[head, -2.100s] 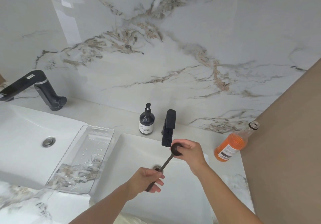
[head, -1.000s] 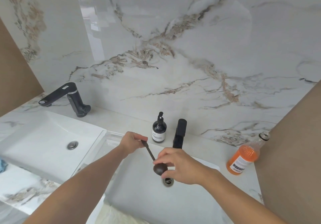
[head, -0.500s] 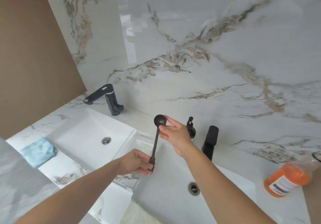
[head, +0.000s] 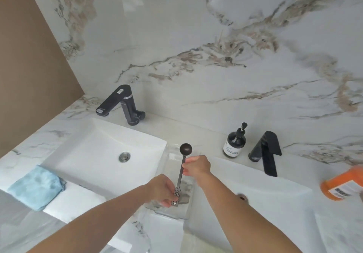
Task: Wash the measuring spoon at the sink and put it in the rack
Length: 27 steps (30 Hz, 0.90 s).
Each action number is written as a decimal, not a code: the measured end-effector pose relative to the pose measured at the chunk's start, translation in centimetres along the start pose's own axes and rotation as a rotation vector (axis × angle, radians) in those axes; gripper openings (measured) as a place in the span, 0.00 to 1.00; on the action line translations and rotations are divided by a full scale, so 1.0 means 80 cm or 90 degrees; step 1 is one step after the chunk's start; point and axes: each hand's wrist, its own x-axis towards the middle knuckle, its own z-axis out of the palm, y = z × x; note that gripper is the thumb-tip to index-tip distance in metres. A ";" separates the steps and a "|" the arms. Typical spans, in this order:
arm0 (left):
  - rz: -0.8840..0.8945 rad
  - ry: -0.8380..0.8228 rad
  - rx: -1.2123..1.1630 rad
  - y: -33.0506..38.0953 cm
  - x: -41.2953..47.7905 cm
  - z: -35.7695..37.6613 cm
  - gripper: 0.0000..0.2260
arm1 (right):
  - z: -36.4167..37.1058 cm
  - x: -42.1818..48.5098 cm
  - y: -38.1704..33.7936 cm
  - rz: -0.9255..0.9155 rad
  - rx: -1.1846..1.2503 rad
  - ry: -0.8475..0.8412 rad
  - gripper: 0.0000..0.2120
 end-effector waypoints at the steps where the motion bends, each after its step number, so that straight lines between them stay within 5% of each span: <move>1: -0.016 -0.004 0.028 -0.003 0.006 0.001 0.06 | 0.008 0.004 0.009 0.015 -0.016 0.022 0.08; 13: -0.011 0.074 0.376 -0.027 0.070 0.021 0.09 | 0.070 0.064 0.055 0.047 -0.237 0.108 0.09; 19: 0.008 0.057 0.394 -0.032 0.078 0.022 0.14 | 0.076 0.068 0.070 0.063 -0.278 0.115 0.15; 27: 0.024 0.063 0.372 -0.035 0.072 0.025 0.15 | 0.072 0.054 0.068 0.068 -0.294 0.087 0.11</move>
